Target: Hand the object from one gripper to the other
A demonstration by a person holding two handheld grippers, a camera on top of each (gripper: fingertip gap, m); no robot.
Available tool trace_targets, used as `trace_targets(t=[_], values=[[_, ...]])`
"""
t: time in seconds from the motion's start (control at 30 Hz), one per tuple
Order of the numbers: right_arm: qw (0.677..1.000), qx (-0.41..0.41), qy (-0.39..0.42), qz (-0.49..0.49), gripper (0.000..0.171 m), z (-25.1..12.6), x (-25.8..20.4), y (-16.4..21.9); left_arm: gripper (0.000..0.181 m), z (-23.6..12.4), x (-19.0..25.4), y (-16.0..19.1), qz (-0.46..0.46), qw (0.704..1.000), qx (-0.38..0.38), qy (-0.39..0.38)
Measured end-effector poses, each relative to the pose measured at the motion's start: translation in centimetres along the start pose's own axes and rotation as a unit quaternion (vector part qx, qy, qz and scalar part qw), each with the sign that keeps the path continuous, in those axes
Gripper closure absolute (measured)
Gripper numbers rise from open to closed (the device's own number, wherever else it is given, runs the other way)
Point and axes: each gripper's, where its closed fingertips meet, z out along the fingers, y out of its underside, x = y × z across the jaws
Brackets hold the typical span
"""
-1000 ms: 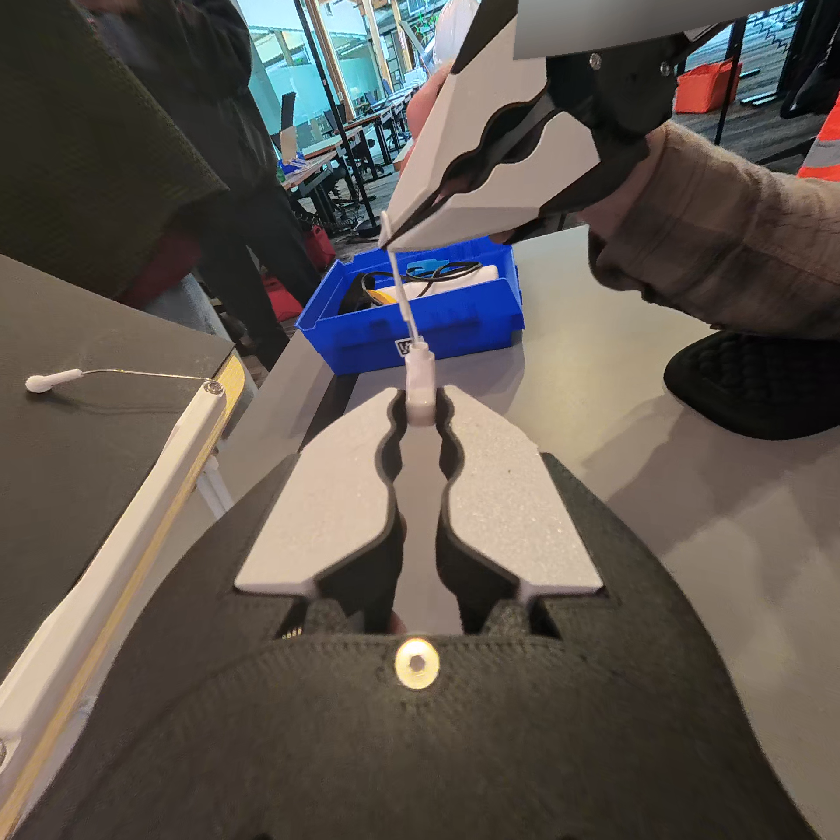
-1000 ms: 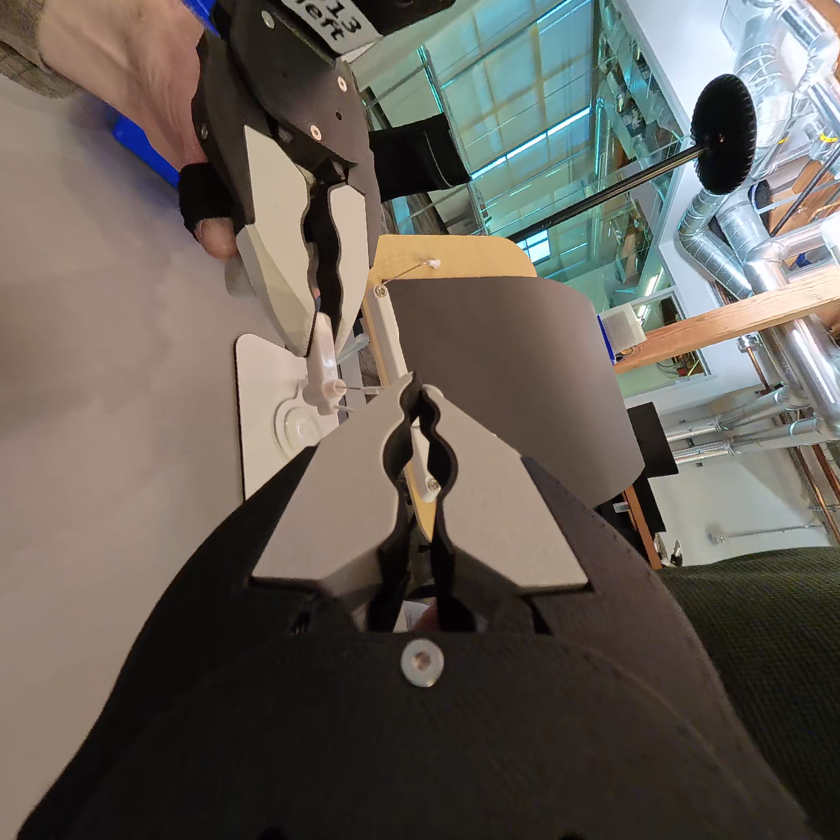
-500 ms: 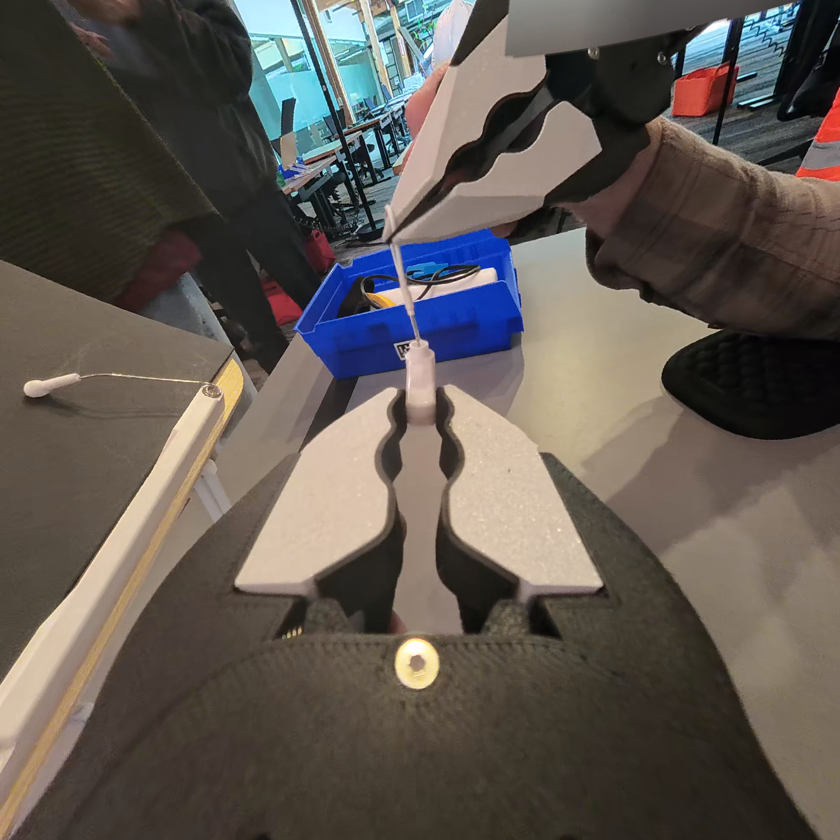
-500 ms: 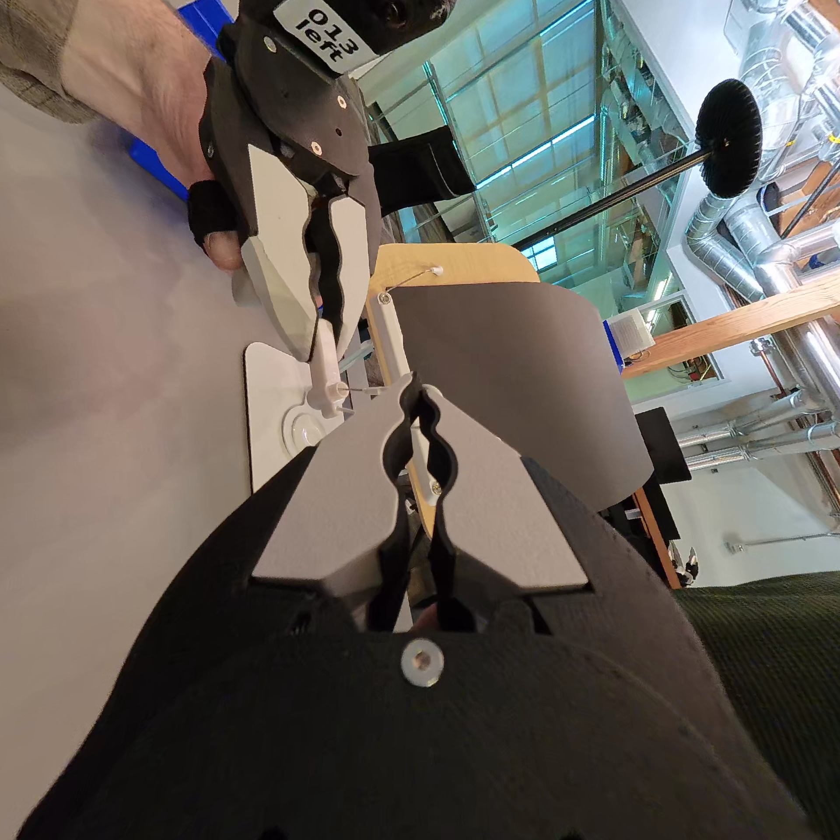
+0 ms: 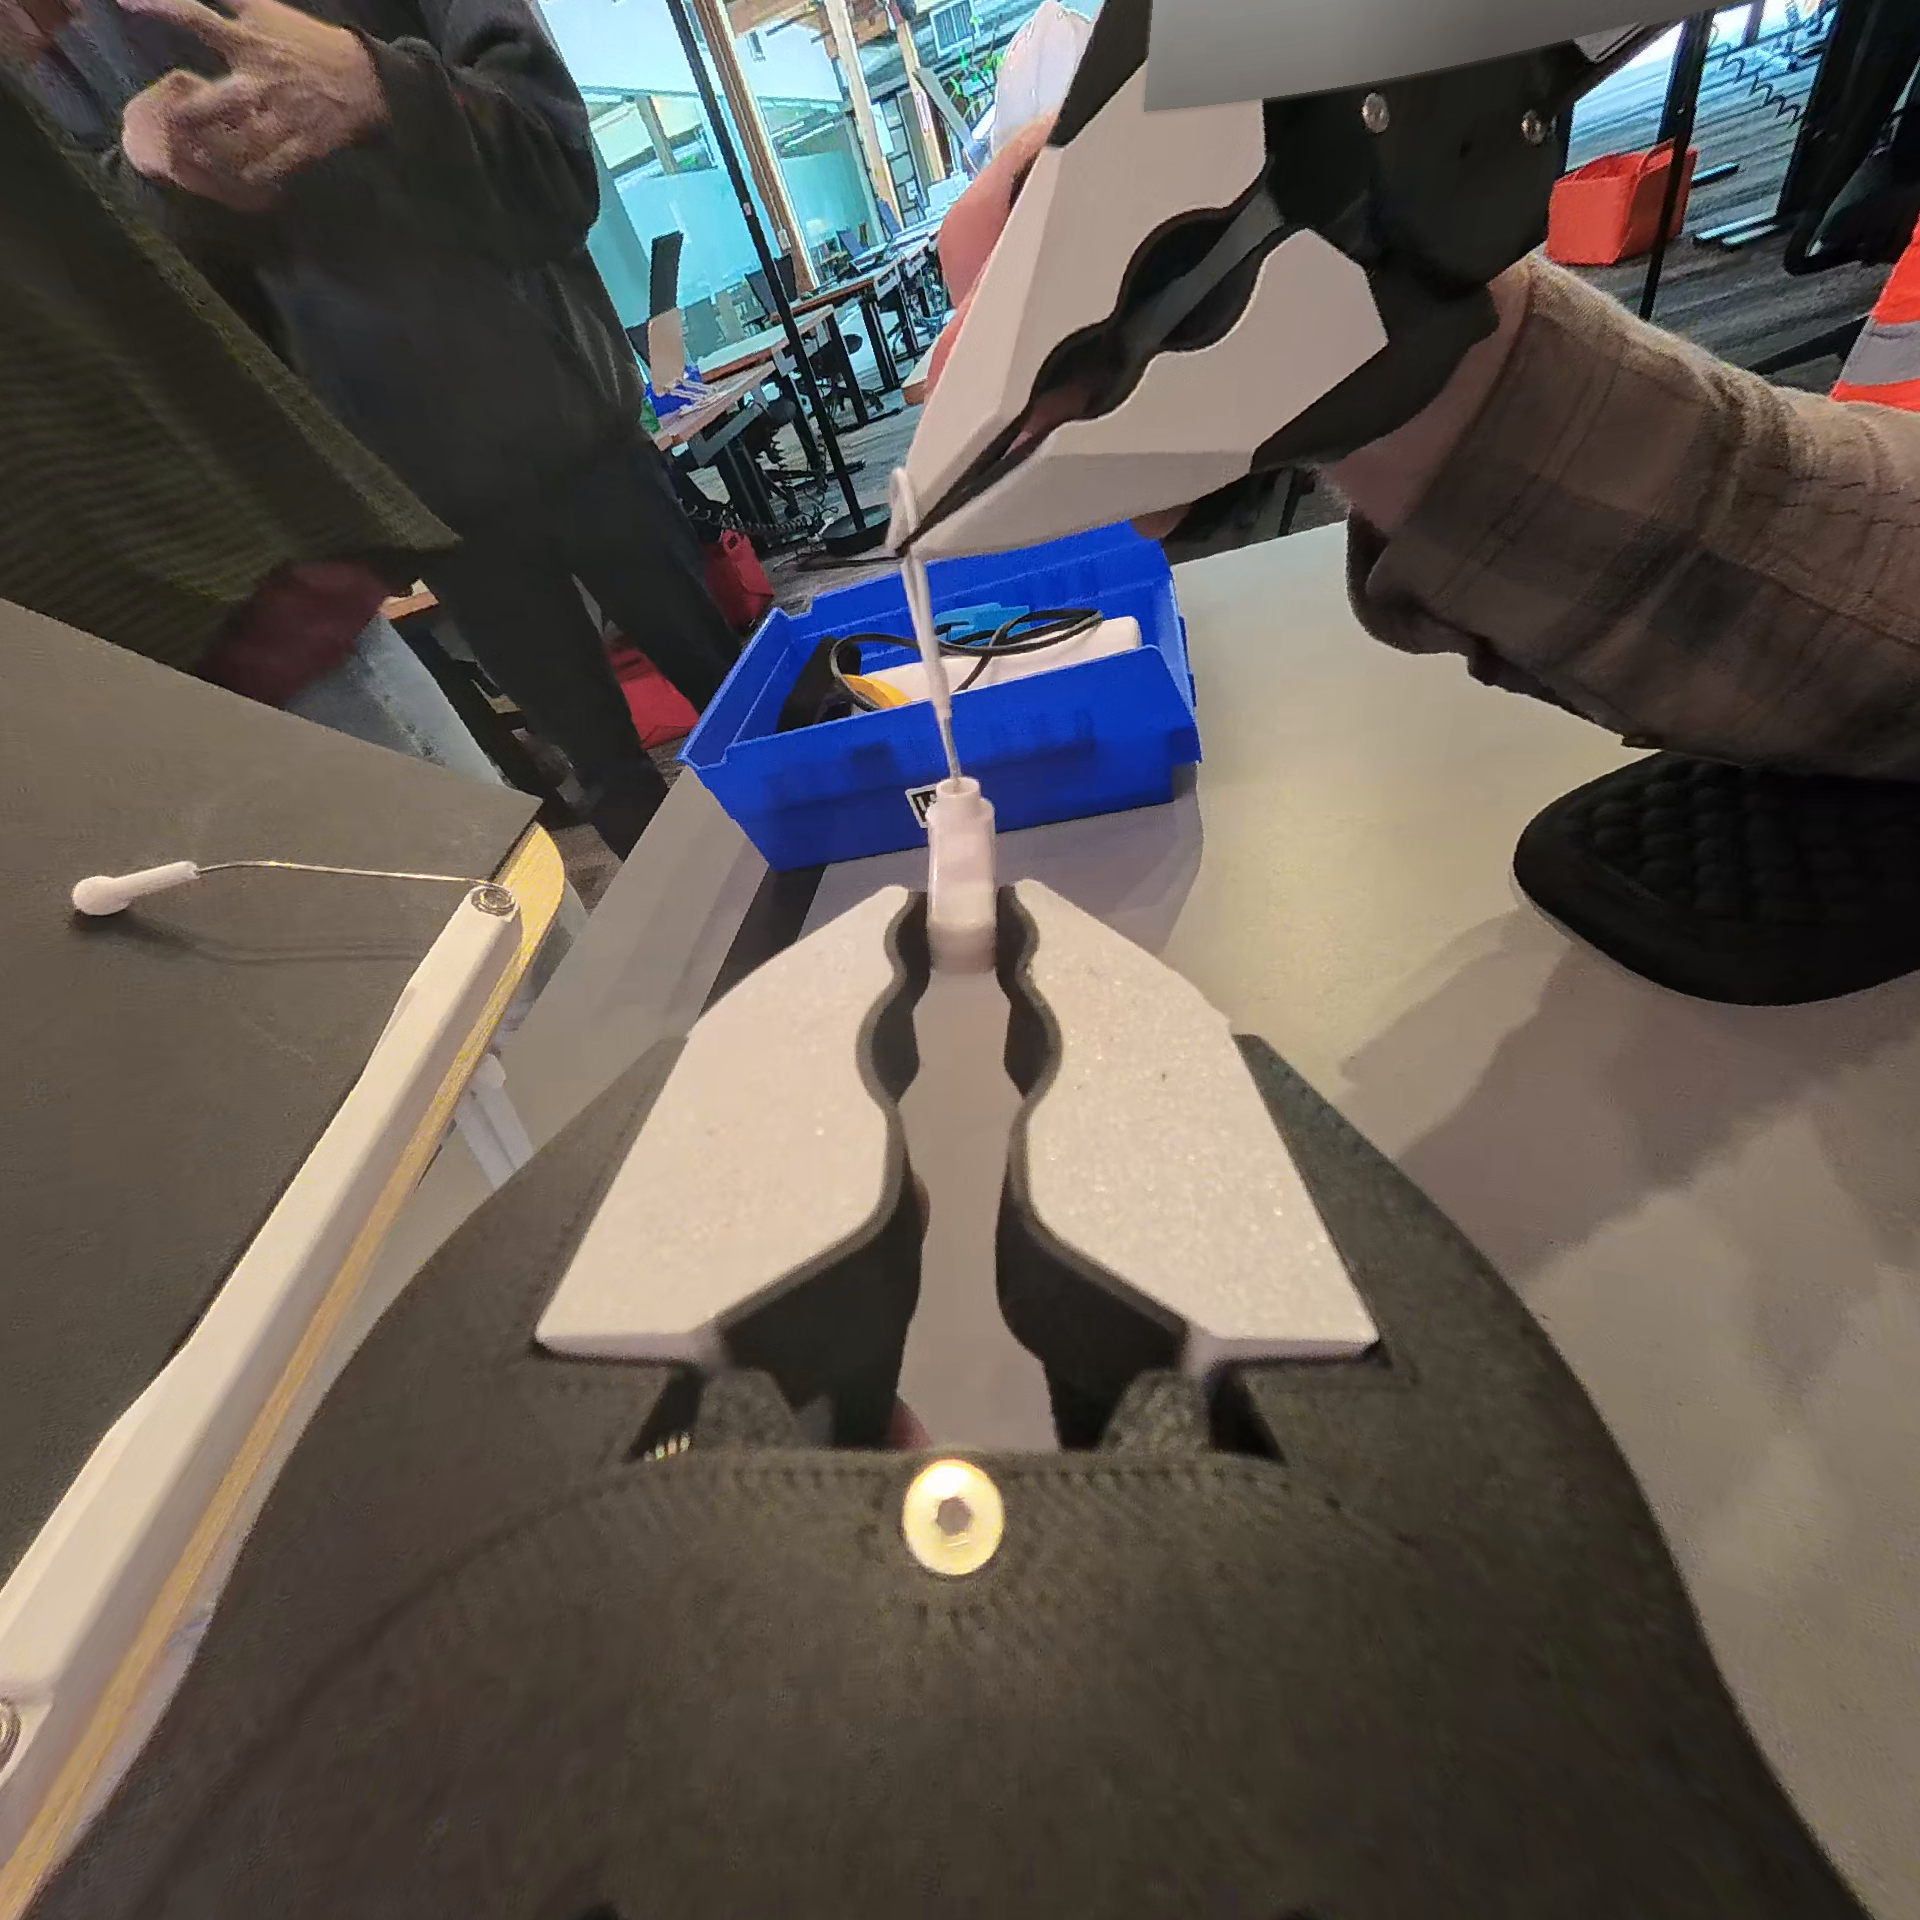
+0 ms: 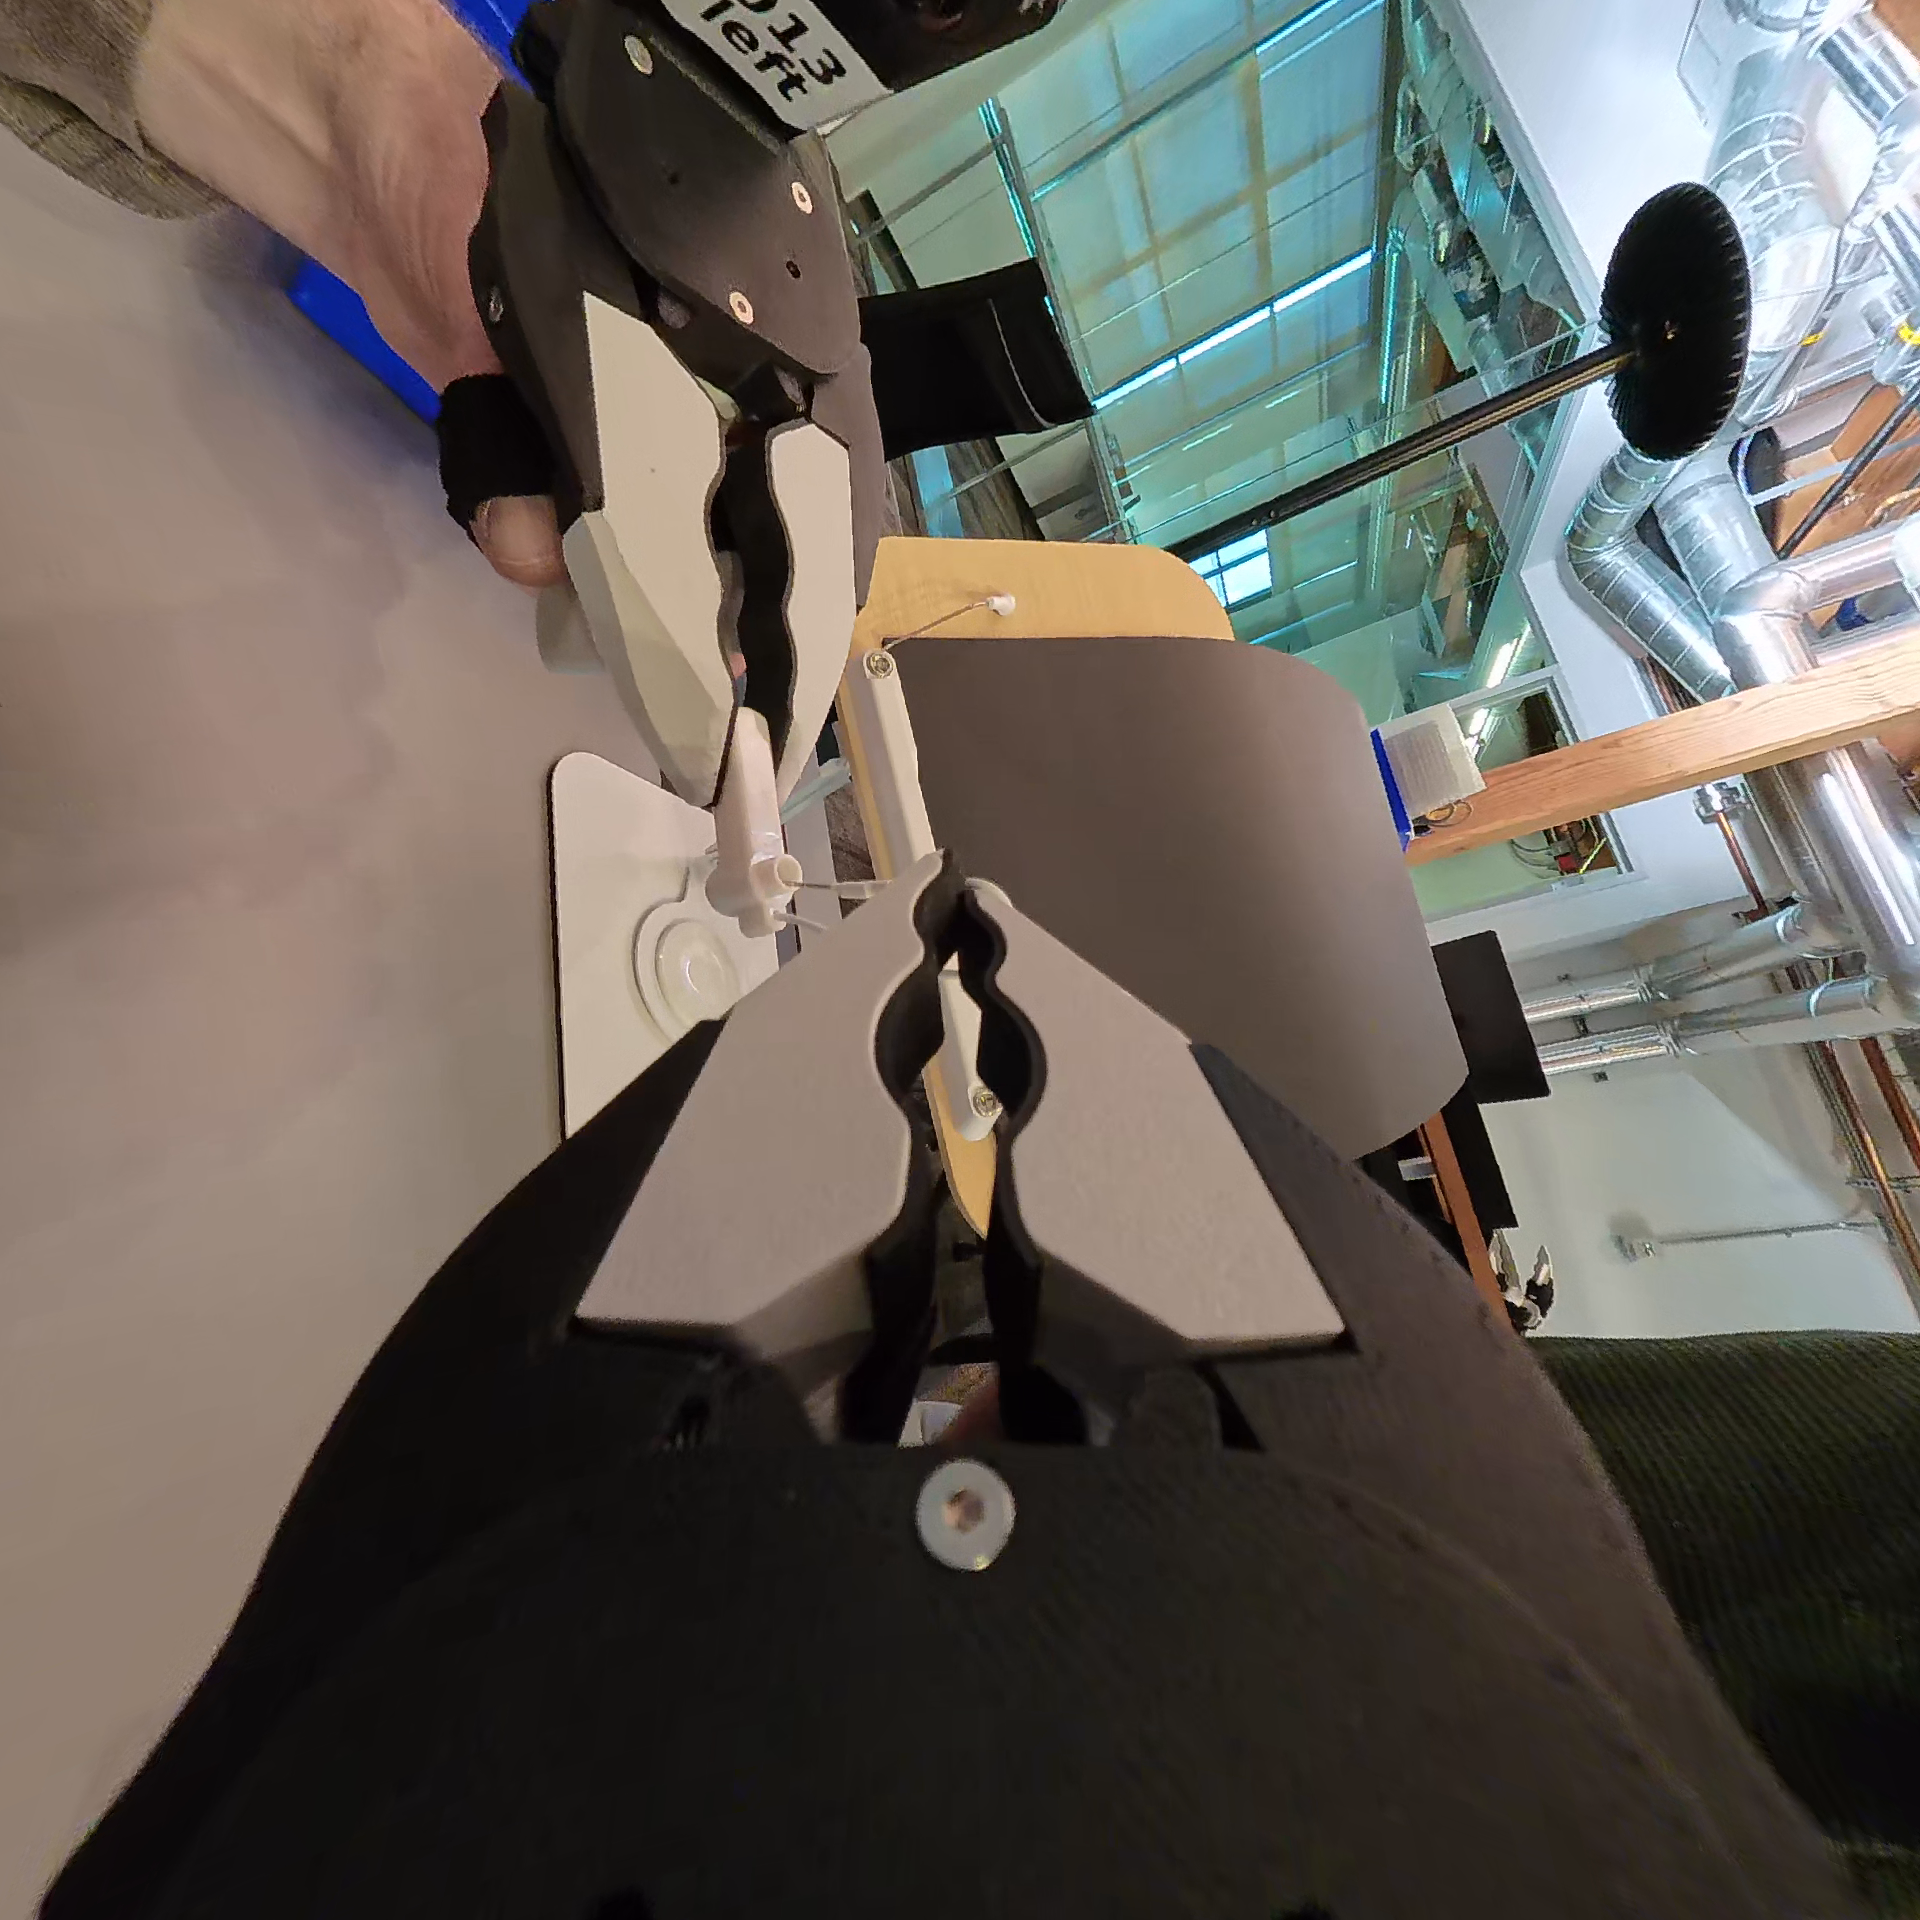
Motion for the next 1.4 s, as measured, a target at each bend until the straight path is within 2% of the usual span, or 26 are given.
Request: trace_targets(t=[0.77,1.03,1.13,1.4], values=[[1.000,-0.007,-0.014,-0.016,0.171,0.3,-0.8,-0.3,0.170,0.1,0.2,-0.1,0.007,1.000,0.000,-0.005],[1.000,0.000,-0.026,-0.001,0.171,0.4,-1.1,-0.4,0.169,0.0,0.0,-0.5,0.006,1.000,0.012,-0.015],[0.999,-0.010,-0.035,0.003,0.171,0.9,-1.6,0.3,0.169,-0.5,-0.1,-1.7,-0.012,0.999,0.041,-0.013],[0.999,0.013,-0.021,0.038,0.171,0.4,-0.7,-0.2,0.169,-0.8,-0.6,-1.8,-0.005,0.999,0.042,-0.028]])
